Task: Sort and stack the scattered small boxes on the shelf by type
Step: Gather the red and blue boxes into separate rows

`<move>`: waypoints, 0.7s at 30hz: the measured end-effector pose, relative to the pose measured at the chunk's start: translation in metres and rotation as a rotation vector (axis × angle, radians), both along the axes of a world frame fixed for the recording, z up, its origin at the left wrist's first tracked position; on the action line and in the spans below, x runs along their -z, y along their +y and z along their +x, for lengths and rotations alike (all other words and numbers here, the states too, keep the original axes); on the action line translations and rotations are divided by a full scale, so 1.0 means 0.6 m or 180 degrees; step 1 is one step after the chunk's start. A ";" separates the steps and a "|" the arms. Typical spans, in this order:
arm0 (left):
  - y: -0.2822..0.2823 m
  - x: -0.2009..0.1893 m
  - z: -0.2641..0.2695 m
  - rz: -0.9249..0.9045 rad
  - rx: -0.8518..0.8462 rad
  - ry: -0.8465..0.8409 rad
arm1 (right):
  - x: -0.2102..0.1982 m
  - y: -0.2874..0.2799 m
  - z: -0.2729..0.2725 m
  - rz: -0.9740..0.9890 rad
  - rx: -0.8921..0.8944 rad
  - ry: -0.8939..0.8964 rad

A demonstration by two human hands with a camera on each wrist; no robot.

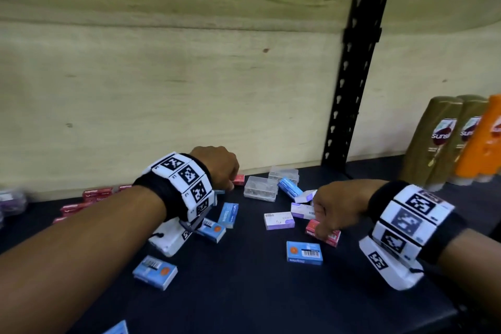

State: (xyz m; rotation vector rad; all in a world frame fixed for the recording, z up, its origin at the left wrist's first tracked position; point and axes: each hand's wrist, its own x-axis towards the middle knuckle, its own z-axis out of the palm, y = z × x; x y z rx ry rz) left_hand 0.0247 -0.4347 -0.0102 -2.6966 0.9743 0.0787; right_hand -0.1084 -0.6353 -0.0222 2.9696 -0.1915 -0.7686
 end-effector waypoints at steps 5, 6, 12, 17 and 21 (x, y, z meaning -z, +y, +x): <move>-0.033 0.014 0.041 0.0015 -0.0014 -0.0001 | -0.018 -0.012 0.014 0.0552 0.0197 0.0195; -0.039 0.017 0.048 0.0029 -0.0015 -0.0010 | -0.019 -0.016 0.017 0.0694 0.0261 0.0247; -0.059 0.035 0.075 0.0254 0.0007 -0.0150 | -0.026 -0.024 0.027 0.0848 0.0302 0.0357; -0.068 0.042 0.087 0.0411 0.0153 -0.0228 | -0.028 -0.023 0.027 0.0838 0.0293 0.0420; -0.076 0.049 0.089 0.0538 0.0273 -0.0283 | -0.029 -0.017 0.024 0.0760 0.0280 0.0413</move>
